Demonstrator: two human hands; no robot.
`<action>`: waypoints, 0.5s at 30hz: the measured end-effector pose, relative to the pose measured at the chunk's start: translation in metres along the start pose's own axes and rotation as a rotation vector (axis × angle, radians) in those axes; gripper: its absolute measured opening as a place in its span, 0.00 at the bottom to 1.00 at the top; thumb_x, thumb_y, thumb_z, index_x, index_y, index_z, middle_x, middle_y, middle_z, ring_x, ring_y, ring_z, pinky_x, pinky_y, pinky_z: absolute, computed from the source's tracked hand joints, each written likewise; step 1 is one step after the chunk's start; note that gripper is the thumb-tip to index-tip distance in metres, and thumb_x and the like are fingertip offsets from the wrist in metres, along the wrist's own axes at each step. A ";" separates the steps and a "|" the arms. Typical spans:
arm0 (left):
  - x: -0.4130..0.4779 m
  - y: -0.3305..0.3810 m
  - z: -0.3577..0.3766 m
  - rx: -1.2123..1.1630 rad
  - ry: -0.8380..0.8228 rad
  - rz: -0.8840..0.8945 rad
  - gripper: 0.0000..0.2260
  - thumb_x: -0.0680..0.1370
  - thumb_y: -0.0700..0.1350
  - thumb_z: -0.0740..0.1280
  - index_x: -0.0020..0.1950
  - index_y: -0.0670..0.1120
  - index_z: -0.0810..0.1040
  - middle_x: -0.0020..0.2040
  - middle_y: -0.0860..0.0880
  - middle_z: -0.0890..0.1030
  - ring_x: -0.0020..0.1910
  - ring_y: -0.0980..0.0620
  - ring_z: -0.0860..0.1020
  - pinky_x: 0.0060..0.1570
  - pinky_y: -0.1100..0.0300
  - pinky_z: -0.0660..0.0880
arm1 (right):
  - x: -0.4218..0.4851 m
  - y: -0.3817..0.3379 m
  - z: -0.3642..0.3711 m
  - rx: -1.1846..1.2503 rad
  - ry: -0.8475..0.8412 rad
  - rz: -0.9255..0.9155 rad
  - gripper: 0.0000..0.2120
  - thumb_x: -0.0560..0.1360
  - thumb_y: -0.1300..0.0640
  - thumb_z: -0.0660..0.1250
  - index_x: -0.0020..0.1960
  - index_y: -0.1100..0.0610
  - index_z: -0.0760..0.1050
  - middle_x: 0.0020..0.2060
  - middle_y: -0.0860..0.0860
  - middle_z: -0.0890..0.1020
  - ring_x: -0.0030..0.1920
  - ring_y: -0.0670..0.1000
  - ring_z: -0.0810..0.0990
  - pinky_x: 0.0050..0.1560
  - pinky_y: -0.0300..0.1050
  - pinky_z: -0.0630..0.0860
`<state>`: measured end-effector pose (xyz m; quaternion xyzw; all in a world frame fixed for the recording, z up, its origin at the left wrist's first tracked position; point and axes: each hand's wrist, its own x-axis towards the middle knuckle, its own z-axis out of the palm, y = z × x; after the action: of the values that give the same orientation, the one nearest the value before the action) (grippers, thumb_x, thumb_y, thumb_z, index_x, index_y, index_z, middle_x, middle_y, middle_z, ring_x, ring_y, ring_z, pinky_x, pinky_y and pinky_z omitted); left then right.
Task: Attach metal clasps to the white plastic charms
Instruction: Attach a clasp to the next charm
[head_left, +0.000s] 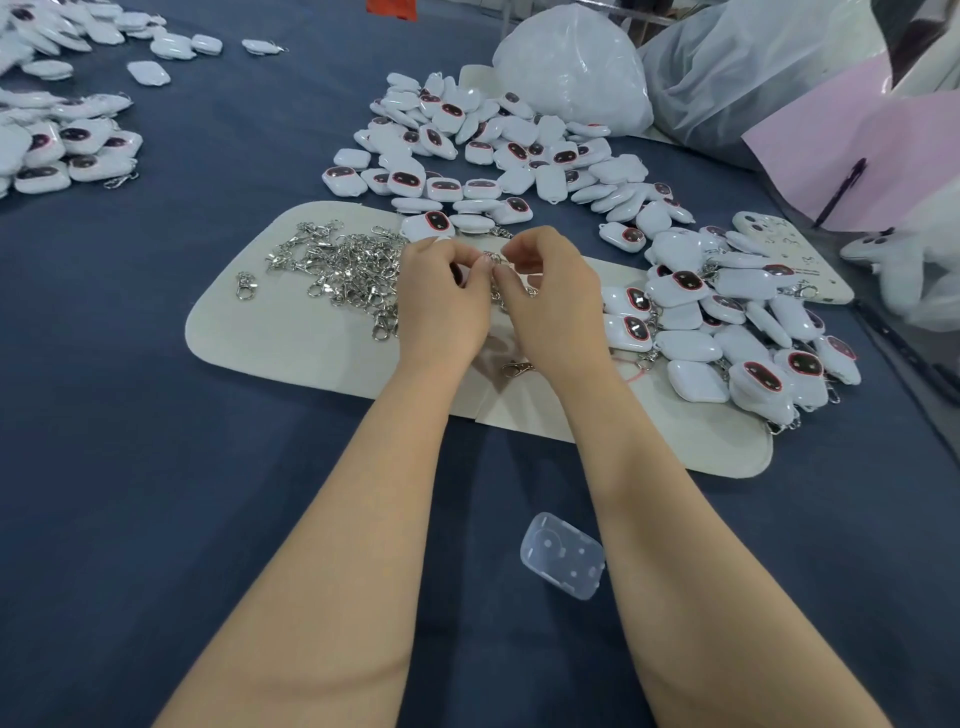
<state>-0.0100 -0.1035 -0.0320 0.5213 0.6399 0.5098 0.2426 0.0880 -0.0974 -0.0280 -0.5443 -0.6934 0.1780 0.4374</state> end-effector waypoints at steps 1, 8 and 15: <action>0.000 0.000 0.000 0.004 0.002 0.003 0.04 0.78 0.43 0.65 0.45 0.46 0.78 0.54 0.43 0.78 0.41 0.55 0.72 0.44 0.67 0.65 | 0.000 0.000 0.000 -0.033 0.008 -0.025 0.05 0.74 0.62 0.66 0.50 0.60 0.75 0.46 0.51 0.78 0.46 0.47 0.74 0.47 0.35 0.67; -0.002 0.000 0.000 0.080 0.011 0.069 0.05 0.78 0.45 0.65 0.45 0.46 0.78 0.57 0.43 0.76 0.41 0.60 0.68 0.41 0.72 0.60 | 0.000 0.001 -0.002 -0.027 0.040 -0.021 0.04 0.73 0.63 0.67 0.48 0.59 0.76 0.45 0.53 0.78 0.44 0.46 0.74 0.48 0.39 0.71; -0.002 0.000 -0.001 0.071 -0.019 0.105 0.03 0.78 0.42 0.66 0.44 0.46 0.77 0.57 0.43 0.74 0.37 0.67 0.67 0.39 0.81 0.61 | 0.001 0.002 -0.003 0.018 0.020 -0.008 0.05 0.74 0.64 0.66 0.50 0.59 0.76 0.46 0.51 0.76 0.41 0.42 0.72 0.42 0.27 0.69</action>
<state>-0.0102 -0.1052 -0.0323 0.5673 0.6271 0.4938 0.2029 0.0920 -0.0966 -0.0276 -0.5393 -0.6894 0.1770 0.4500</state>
